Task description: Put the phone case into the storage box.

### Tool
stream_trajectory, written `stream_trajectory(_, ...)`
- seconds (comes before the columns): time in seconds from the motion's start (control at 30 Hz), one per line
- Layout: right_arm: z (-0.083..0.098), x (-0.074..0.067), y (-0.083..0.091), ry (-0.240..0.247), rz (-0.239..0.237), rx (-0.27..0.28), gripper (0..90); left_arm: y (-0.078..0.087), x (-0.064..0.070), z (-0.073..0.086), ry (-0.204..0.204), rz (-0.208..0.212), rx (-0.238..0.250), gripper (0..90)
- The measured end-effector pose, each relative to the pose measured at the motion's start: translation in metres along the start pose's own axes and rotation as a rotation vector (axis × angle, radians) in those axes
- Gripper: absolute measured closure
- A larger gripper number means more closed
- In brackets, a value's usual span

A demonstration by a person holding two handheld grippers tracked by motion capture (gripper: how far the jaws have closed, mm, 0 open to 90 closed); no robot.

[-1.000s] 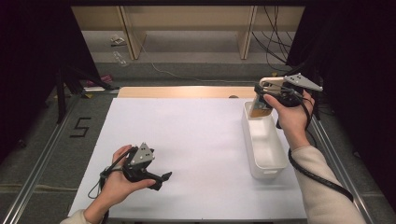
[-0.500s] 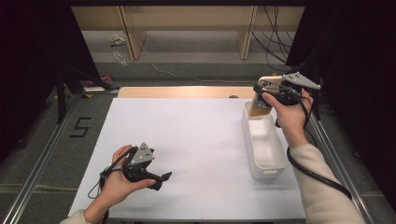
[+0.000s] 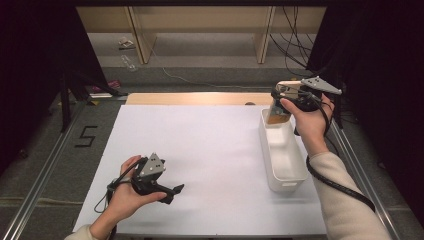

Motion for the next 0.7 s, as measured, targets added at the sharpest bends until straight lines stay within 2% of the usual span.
stream_trajectory(0.7, 0.0018, 0.0016, -0.0088, -0.001, 0.009, -0.014, 14.4, 0.0, -0.0002, 0.0001, 0.0, 0.0, 0.0, 0.0)
Point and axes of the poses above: each handheld gripper's, and its own axes: y roughly backward along the jaws, z roughly out of its underside, x roughly to its right, the point moved 10 cm from there along -y, roughly forward along the jaws, and after that the axes turned 2 degrees about -y, right-handed, at the moved point
